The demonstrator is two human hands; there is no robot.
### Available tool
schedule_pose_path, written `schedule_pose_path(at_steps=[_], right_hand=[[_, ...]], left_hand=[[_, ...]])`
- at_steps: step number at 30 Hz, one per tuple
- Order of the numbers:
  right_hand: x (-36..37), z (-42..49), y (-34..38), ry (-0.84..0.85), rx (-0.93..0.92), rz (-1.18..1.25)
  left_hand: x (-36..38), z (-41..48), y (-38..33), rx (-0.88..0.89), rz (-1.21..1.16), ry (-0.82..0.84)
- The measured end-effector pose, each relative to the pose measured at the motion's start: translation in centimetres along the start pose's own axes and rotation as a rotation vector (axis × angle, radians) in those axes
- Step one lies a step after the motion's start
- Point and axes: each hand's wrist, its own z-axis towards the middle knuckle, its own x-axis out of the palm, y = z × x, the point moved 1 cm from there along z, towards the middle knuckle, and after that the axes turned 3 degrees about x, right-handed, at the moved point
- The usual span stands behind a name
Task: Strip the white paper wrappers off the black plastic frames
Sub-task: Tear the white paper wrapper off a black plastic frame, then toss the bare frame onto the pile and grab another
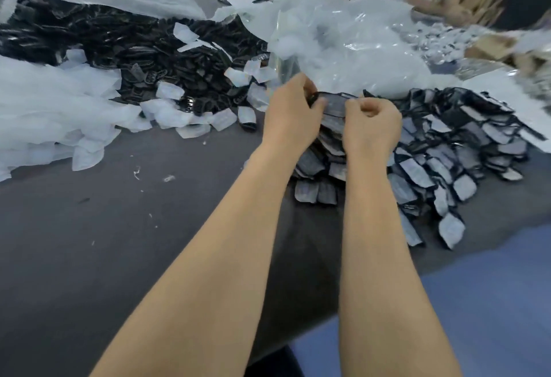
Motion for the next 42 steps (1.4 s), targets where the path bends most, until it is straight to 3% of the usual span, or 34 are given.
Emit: schedule_pose_path(at_steps=[4,7,15,18,21,25,28,35,40,42], right_hand=[[-0.7,0.4,-1.8,-0.04,-0.097,-0.285],[-0.2,0.4,-2.4,-0.072,-0.111,-0.306],[2.8,-2.4,0.4,-0.145,-0.274,-0.231],[5.7,-4.9,2.5,-0.017,-0.331,-0.148],[9.8,-8.1,4.6,0.236,-0.359,-0.07],[15.3,-13.2,6.8,0.592,-0.345,-0.121],[18.7,-16.7,8.0,0.743,-0.394,-0.149],[24.6,-19.8,10.6,0.775,-0.416,-0.016],[27.9,-18.3,11.8,0.716,-0.409,-0.011],[29.1,-17.7,12.1,0.733,-0.418,-0.044]], left_hand=[[2.5,0.2,0.2,-0.015,0.24,-0.012],[3.2,0.3,0.7,-0.032,0.339,-0.044],[-0.6,0.7,1.5,-0.104,0.022,-0.135],[-4.7,0.4,2.7,-0.123,-0.088,-0.268],[-9.6,-0.5,4.9,-0.173,-0.133,-0.398],[-16.0,-2.1,8.4,-0.273,-0.094,-0.567],[-20.4,-3.2,10.4,-0.309,-0.106,-0.687],[-26.9,-3.4,12.7,-0.258,-0.042,-0.978],[-27.3,-1.5,13.8,-0.285,0.055,-0.973],[-27.8,-0.6,14.4,-0.303,-0.031,-1.041]])
